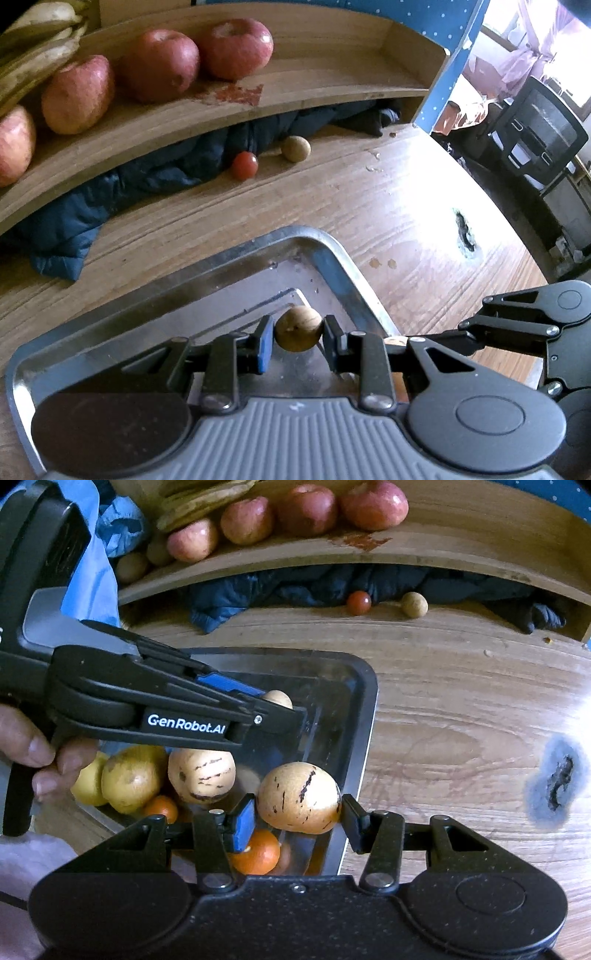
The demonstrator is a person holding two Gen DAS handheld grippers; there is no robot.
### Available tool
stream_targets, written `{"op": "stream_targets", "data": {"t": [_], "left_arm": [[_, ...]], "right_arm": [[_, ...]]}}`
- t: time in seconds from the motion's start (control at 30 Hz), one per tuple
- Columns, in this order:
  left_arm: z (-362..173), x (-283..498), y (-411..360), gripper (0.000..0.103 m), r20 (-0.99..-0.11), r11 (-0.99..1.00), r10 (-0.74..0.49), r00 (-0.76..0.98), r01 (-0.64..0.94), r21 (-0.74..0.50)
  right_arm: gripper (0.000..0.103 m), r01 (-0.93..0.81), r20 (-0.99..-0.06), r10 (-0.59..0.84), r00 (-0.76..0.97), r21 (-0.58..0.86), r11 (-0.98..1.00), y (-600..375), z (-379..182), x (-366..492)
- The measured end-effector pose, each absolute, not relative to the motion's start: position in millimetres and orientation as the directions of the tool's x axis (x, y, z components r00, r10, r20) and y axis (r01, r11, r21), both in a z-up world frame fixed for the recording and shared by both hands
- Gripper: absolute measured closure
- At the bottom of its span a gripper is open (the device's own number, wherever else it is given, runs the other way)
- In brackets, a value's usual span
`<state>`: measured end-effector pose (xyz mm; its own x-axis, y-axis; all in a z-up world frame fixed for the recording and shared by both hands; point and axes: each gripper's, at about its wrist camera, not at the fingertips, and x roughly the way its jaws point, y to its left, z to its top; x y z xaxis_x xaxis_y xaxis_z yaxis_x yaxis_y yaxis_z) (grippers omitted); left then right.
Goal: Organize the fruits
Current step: 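Carry the brown fruit and pale pear over the steel tray with both tools, then open both tools to drop the brown fruit and pale pear onto the tray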
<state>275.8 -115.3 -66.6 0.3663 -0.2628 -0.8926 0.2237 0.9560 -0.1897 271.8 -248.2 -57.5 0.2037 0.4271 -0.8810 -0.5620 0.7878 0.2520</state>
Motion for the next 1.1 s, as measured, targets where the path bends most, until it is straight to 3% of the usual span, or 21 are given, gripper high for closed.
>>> {"op": "stream_targets", "data": {"t": [0.4,0.83,1.1], "left_arm": [[-73,278,-118,0.072,-0.907,0.962,-0.241,0.344,0.211,-0.175],[-79,272,-116,0.071,-0.92,0.967,-0.219,0.325,0.199,-0.16],[-76,268,-115,0.055,-0.924,0.974,-0.197,0.329,0.174,-0.145]], "right_arm": [[0.052,-0.659,-0.89,0.394,0.229,0.156,0.735,-234,-56,266],[0.052,-0.661,-0.89,0.393,0.23,0.153,0.735,-234,-54,267],[0.051,-0.66,-0.89,0.394,0.231,0.154,0.735,-235,-53,265]]}}
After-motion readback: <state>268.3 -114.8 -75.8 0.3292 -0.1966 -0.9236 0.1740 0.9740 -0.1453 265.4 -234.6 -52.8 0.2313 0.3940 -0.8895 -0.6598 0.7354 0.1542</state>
